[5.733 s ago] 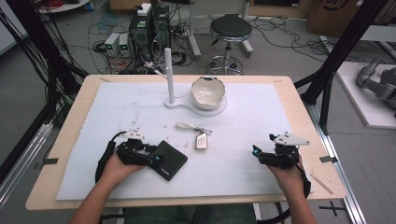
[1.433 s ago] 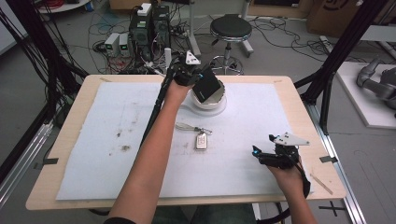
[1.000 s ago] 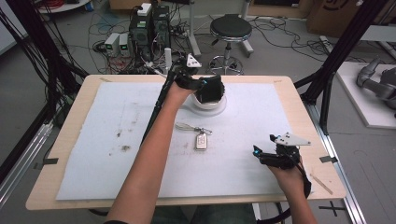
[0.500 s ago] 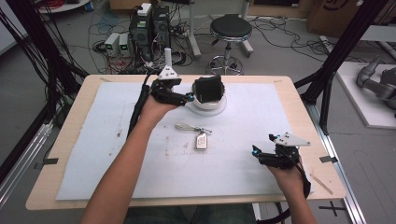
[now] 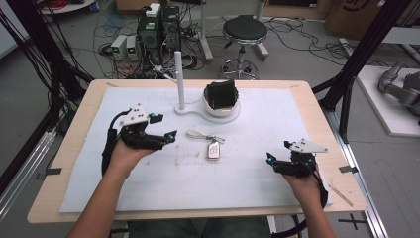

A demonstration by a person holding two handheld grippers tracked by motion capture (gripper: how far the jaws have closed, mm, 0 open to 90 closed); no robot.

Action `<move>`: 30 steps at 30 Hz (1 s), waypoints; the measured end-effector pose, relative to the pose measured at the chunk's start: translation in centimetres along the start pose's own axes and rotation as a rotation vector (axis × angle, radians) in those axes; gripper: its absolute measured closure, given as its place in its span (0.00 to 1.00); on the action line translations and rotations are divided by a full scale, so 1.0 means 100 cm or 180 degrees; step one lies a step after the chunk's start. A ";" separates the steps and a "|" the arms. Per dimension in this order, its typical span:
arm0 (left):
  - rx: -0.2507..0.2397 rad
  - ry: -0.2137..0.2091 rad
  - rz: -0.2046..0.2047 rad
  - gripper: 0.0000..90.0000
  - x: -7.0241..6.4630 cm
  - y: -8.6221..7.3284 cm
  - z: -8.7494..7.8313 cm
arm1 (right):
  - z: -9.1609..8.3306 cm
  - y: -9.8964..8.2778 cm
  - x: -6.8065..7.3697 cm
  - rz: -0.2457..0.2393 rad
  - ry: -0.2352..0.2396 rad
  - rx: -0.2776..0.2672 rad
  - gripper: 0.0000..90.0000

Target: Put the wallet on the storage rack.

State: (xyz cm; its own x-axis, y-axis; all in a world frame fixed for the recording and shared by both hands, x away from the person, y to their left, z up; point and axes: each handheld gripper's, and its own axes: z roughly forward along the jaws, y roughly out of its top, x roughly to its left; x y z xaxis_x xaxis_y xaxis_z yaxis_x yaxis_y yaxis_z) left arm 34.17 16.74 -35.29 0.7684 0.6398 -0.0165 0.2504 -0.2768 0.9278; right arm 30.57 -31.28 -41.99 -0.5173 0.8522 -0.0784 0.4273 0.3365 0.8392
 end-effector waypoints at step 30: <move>-0.0120 0.0088 -0.0214 0.21 0.013 -0.060 -0.041 | 0.011 0.003 0.006 0.0050 0.0008 0.0036 0.23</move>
State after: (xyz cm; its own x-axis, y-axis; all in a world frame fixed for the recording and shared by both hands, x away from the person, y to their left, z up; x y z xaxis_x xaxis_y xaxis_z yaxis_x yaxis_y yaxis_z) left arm 31.23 22.22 -39.36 0.7338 0.6758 -0.0695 0.2781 -0.2054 0.9383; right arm 31.22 -30.24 -42.39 -0.5125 0.8563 -0.0639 0.4437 0.3278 0.8341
